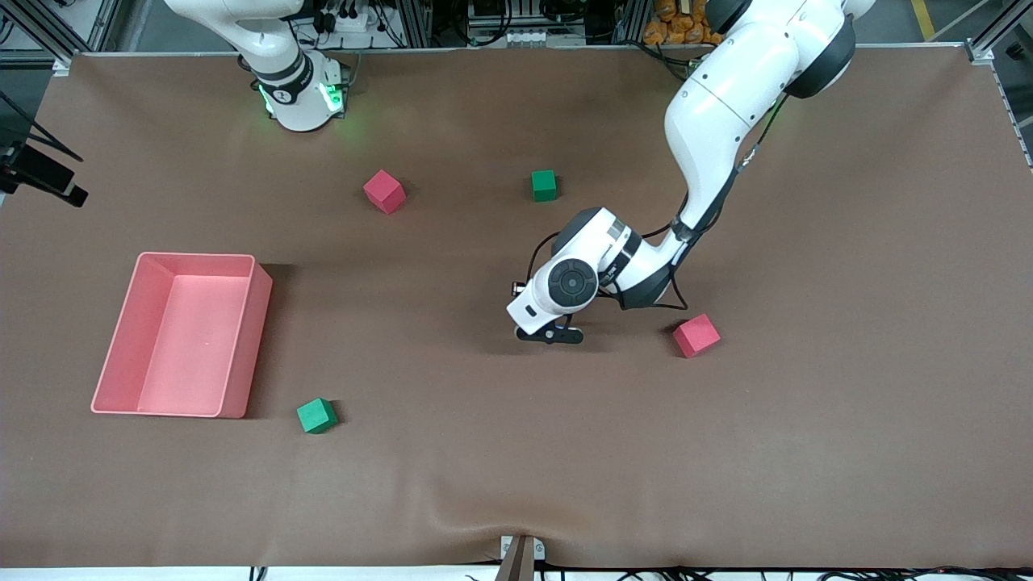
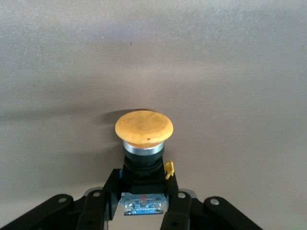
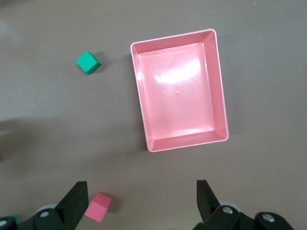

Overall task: Place and upright button with both arms
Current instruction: 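Close the left gripper on the button body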

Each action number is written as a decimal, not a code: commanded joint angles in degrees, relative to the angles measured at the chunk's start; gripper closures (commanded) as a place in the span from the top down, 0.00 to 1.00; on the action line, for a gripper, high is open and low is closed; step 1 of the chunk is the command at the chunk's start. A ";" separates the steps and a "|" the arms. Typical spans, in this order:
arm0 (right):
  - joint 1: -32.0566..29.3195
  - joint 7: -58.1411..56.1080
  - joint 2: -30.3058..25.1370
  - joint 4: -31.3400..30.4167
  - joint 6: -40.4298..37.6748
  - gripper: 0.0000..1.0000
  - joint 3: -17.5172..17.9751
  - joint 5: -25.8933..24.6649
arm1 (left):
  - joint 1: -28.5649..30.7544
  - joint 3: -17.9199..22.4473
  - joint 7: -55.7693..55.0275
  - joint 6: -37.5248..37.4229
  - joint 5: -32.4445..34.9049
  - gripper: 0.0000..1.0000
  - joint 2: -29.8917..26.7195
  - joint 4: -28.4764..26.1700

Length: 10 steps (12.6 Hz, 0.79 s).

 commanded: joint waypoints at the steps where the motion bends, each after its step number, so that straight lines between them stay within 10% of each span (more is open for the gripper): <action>1: 0.02 -5.58 0.81 1.86 -1.68 1.00 0.23 -2.00 | -1.77 0.66 -7.81 -1.06 3.36 0.00 -2.93 0.33; 10: 0.02 -7.35 0.89 1.95 -2.56 1.00 0.41 -1.91 | -6.43 0.66 -31.25 2.87 22.61 0.00 -7.16 0.86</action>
